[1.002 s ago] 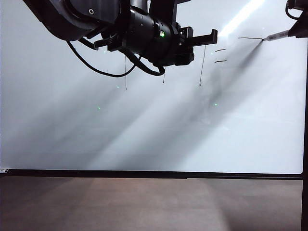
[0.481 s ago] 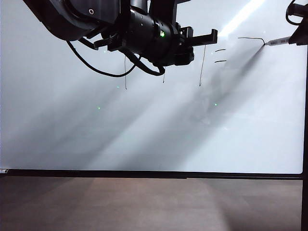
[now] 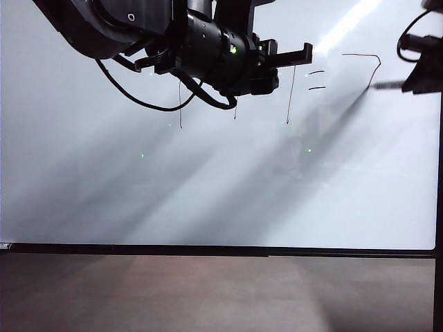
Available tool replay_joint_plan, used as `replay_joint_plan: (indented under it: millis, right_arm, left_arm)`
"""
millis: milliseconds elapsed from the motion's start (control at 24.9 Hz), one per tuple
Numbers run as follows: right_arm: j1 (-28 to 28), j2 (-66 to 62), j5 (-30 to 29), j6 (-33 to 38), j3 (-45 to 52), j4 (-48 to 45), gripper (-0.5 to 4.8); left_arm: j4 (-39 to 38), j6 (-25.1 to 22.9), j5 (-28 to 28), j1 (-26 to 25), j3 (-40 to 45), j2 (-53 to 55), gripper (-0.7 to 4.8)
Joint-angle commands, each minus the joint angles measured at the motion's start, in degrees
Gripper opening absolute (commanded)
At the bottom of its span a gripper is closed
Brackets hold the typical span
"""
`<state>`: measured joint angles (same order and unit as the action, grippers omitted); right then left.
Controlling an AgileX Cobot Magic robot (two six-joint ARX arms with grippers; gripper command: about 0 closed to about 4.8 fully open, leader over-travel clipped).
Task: Reach to the right to find the marker pen, pick it up, and write the answer to the math problem on the whiteboard.
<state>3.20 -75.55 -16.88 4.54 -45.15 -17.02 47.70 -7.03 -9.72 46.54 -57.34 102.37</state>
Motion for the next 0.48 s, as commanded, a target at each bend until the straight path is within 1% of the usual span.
replay_joint_plan:
  millis: [40,481]
  right_arm:
    - [-0.1,0.0,0.7,-0.1,1.0,-1.0,-0.04]
    - [-1.0,1.2,-1.3,0.0,1.7,-1.2,-0.04]
  left_arm:
    - [0.6,0.0,-0.1,0.2,-0.2,-0.2,0.27]
    - [0.3,0.0,-0.1,0.2,-0.2,-0.2,0.27]
